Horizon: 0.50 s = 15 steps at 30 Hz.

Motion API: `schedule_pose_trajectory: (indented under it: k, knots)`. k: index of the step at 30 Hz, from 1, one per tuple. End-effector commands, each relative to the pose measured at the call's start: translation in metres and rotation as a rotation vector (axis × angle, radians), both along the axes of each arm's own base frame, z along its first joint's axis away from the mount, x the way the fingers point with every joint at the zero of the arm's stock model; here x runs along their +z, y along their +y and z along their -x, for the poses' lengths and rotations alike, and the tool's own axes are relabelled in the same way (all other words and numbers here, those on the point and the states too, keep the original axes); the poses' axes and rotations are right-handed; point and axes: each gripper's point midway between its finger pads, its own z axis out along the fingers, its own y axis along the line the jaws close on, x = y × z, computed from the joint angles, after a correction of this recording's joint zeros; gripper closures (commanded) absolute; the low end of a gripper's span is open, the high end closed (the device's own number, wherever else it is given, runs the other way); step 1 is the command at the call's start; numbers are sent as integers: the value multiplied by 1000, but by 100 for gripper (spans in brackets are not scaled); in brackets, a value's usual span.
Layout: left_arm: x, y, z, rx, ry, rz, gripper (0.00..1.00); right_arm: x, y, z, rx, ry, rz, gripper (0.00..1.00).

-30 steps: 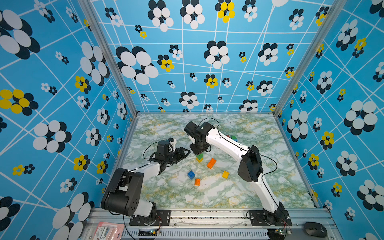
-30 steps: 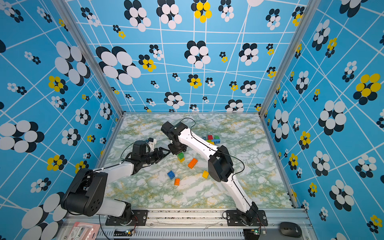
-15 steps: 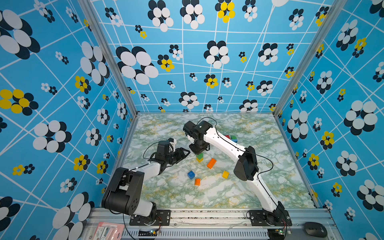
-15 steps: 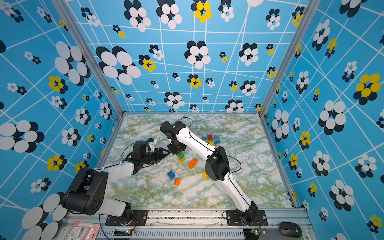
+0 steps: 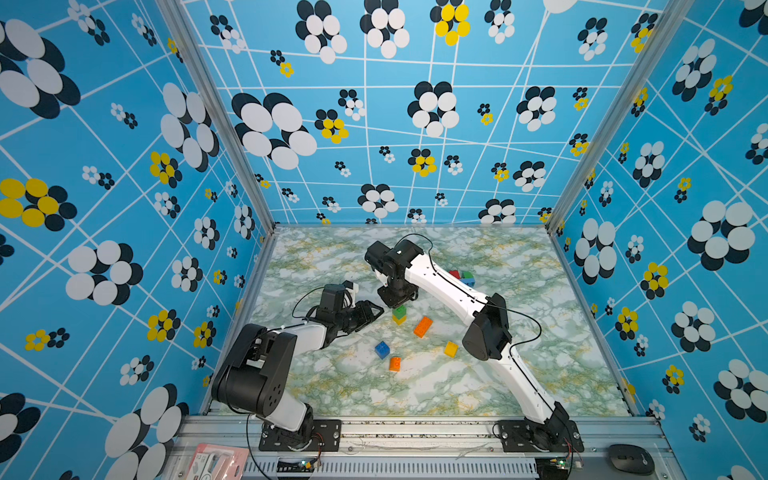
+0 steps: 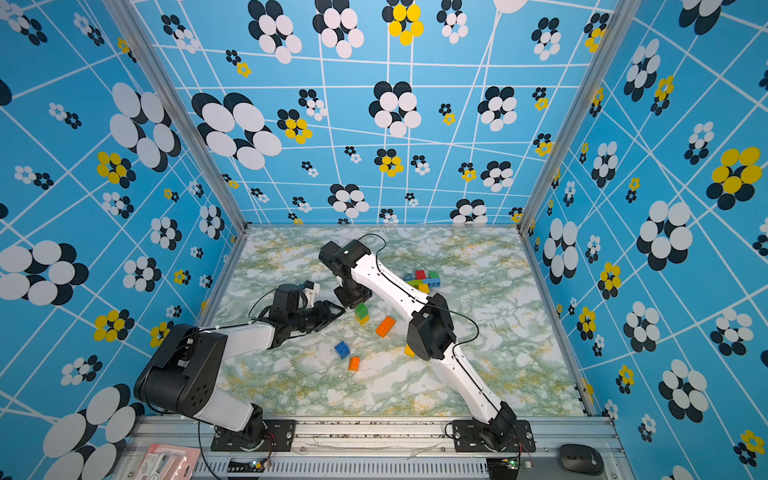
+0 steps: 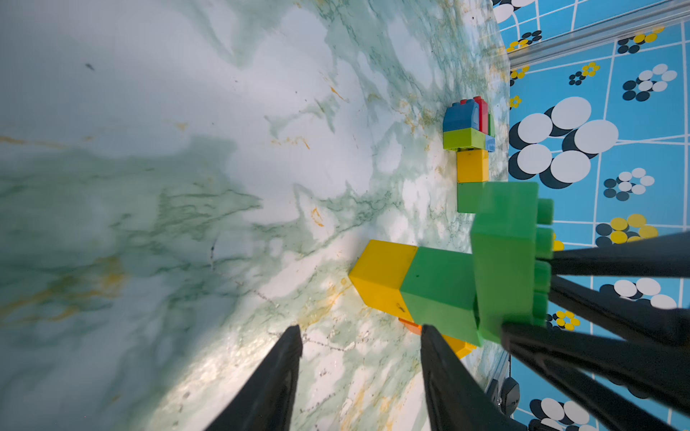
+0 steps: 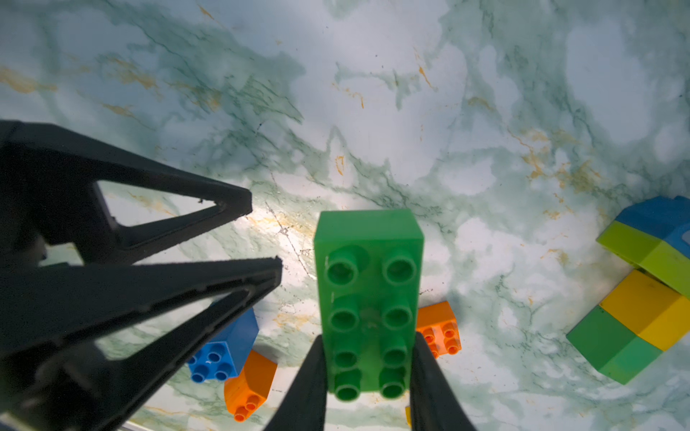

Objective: Assemble a fork with lego
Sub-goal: Assemble the lego brick with the lego brick.

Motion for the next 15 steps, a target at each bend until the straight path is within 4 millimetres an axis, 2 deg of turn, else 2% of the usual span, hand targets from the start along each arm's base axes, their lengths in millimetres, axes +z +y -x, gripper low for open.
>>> schedule_pose_trajectory:
  k: [1,6,11,15]
  knots:
    - [1,-4,-7,-16,-34,-9,45,-78,-12,27,97,174,165,99]
    - [-2,-8,-8,-25,-28,-9,46,-83,-16,30,97,186,188,100]
    - [-3,-14,-11,-37,-31,-13,46,-89,-16,43,-63,250,185,99]
    - [-6,-19,-14,-41,-27,-12,45,-93,-21,44,-132,241,213,100]
